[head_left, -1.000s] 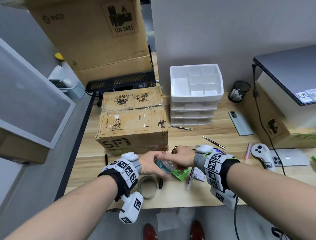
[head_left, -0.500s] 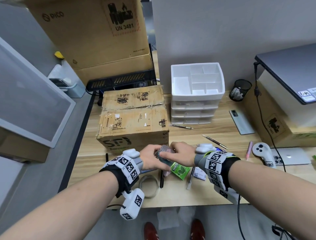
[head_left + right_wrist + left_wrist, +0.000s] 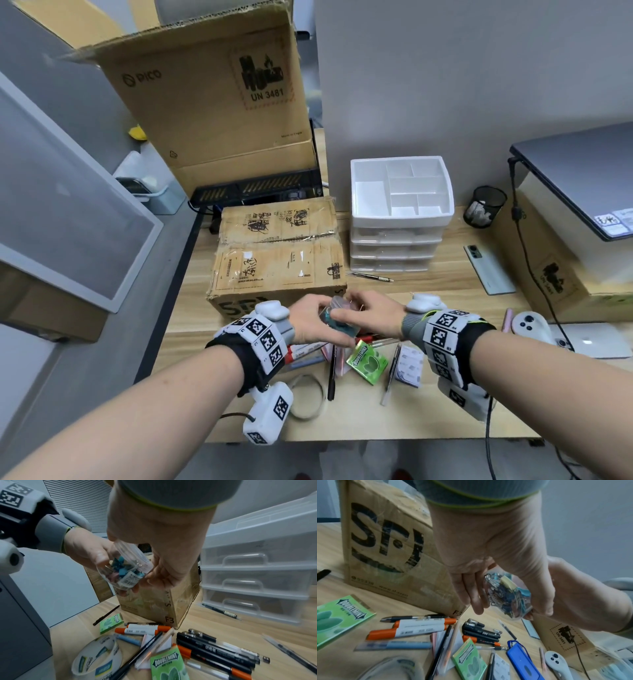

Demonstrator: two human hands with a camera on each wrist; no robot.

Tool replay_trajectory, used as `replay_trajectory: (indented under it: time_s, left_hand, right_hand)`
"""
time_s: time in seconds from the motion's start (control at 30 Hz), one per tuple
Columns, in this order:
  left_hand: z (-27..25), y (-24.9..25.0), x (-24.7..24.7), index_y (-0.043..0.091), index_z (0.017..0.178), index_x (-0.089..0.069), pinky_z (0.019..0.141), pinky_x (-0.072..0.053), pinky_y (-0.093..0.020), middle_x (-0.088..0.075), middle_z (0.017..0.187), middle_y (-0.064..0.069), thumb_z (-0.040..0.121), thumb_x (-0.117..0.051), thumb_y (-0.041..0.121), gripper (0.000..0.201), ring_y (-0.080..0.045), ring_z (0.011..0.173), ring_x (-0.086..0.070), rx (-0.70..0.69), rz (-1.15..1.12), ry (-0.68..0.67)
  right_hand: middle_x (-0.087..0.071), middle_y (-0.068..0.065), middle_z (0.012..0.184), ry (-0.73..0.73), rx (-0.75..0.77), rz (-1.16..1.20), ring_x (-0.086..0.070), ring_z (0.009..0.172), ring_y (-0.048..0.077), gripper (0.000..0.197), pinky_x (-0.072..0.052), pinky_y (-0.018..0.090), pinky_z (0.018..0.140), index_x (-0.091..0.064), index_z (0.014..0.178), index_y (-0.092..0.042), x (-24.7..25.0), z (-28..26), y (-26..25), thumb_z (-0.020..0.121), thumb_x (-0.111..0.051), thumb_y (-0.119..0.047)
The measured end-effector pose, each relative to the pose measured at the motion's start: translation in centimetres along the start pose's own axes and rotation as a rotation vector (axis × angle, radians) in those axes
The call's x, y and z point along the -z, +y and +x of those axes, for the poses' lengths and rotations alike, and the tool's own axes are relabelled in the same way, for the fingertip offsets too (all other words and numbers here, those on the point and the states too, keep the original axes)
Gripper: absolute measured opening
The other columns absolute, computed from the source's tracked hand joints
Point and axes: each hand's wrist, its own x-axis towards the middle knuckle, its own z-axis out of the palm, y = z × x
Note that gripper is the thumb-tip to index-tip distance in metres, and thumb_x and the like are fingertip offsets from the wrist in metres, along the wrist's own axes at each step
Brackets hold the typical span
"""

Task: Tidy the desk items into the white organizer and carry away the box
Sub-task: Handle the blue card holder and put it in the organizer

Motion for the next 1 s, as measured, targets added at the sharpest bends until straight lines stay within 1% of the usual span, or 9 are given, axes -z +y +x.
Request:
replay_trajectory:
  time_s: [0.07, 0.17, 0.23, 0.33, 0.43, 0.53, 0.7, 0.87, 1.0]
  left_hand:
    - [0.3, 1.3, 0.5, 0.019, 0.095, -0.073, 0.078, -0.055, -0.028, -0.075, 0.085, 0.002, 0.057, -0.091, 0.035, 0.045, -0.007, 0.075, -0.065, -0.004, -0.003, 0.015]
    - [1.1, 4.1, 1.4, 0.018, 0.094, -0.073, 0.079, -0.056, -0.032, -0.076, 0.088, -0.002, 0.061, -0.091, 0.025, 0.038, -0.007, 0.075, -0.066, -0.056, -0.033, 0.085]
    - [2.2, 5.7, 2.2, 0.019, 0.098, -0.068, 0.073, -0.055, -0.022, -0.075, 0.087, 0.005, 0.063, -0.090, 0.018, 0.041, -0.002, 0.076, -0.067, -0.090, -0.050, 0.152]
    - [4.4, 8.1, 3.6, 0.021, 0.115, -0.057, 0.082, -0.056, -0.026, -0.072, 0.099, 0.007, 0.054, -0.092, 0.038, 0.072, -0.006, 0.088, -0.069, -0.109, 0.029, 0.268]
    - [6.6, 10.2, 4.9, 0.016, 0.127, -0.044, 0.076, -0.049, -0.016, -0.062, 0.107, 0.008, 0.063, -0.089, 0.034, 0.079, -0.005, 0.089, -0.062, -0.055, 0.139, 0.371]
    - [9.4, 11.3, 6.1, 0.014, 0.139, -0.040, 0.089, -0.049, -0.029, -0.060, 0.122, -0.002, 0.070, -0.082, 0.039, 0.085, -0.019, 0.106, -0.061, -0.022, 0.348, 0.432]
    - [13.2, 11.3, 6.2, 0.016, 0.129, -0.052, 0.089, -0.047, -0.030, -0.057, 0.122, -0.007, 0.069, -0.077, 0.035, 0.068, -0.025, 0.109, -0.057, -0.053, 0.550, 0.412]
    - [16.4, 10.5, 5.9, 0.014, 0.115, -0.049, 0.090, -0.045, -0.035, -0.045, 0.118, -0.006, 0.066, -0.074, 0.035, 0.059, -0.025, 0.107, -0.048, 0.005, 0.619, 0.436]
    - [17.8, 10.9, 6.7, 0.010, 0.113, -0.049, 0.092, -0.044, -0.035, -0.045, 0.123, -0.009, 0.066, -0.072, 0.028, 0.056, -0.027, 0.108, -0.049, -0.057, 0.673, 0.445]
  right_hand:
    - [-0.066, -0.008, 0.091, 0.028, 0.032, 0.058, -0.060, 0.081, 0.011, 0.061, -0.049, 0.032, 0.080, -0.056, 0.103, -0.027, 1.0, 0.2, -0.5, 0.064, -0.065, -0.073]
    - [-0.066, -0.004, 0.102, 0.121, 0.055, 0.087, -0.064, 0.092, 0.015, 0.060, -0.050, 0.029, 0.083, -0.052, 0.118, -0.025, 3.5, 0.3, -1.7, 0.072, -0.077, -0.056]
    - [-0.061, -0.003, 0.105, 0.205, 0.065, 0.118, -0.062, 0.093, 0.015, 0.064, -0.049, 0.028, 0.085, -0.047, 0.122, -0.021, 5.4, 0.7, -2.7, 0.074, -0.080, -0.048]
    - [-0.060, -0.002, 0.102, 0.342, 0.092, 0.088, -0.060, 0.091, 0.016, 0.064, -0.051, 0.033, 0.084, -0.046, 0.114, -0.018, 8.9, 2.3, -3.7, 0.070, -0.082, -0.049]
    - [-0.059, -0.002, 0.093, 0.483, 0.093, 0.001, -0.057, 0.082, 0.019, 0.059, -0.048, 0.036, 0.079, -0.047, 0.102, -0.015, 12.5, 4.7, -4.2, 0.069, -0.083, -0.048]
    - [-0.059, -0.001, 0.093, 0.568, 0.039, -0.163, -0.056, 0.083, 0.023, 0.055, -0.041, 0.032, 0.071, -0.047, 0.098, -0.017, 16.1, 8.0, -3.8, 0.069, -0.082, -0.047]
    - [-0.063, 0.000, 0.089, 0.507, -0.054, -0.324, -0.060, 0.082, 0.027, 0.053, -0.047, 0.035, 0.071, -0.044, 0.096, -0.020, 18.7, 12.7, -1.7, 0.064, -0.081, -0.043]
    - [-0.062, 0.002, 0.091, 0.477, -0.012, -0.361, -0.059, 0.082, 0.027, 0.052, -0.048, 0.036, 0.071, -0.043, 0.096, -0.020, 18.3, 16.9, -0.6, 0.064, -0.080, -0.037]
    - [-0.060, 0.006, 0.102, 0.432, -0.059, -0.442, -0.058, 0.088, 0.030, 0.049, -0.046, 0.035, 0.074, -0.048, 0.102, -0.016, 18.5, 18.0, 0.1, 0.068, -0.077, -0.035]
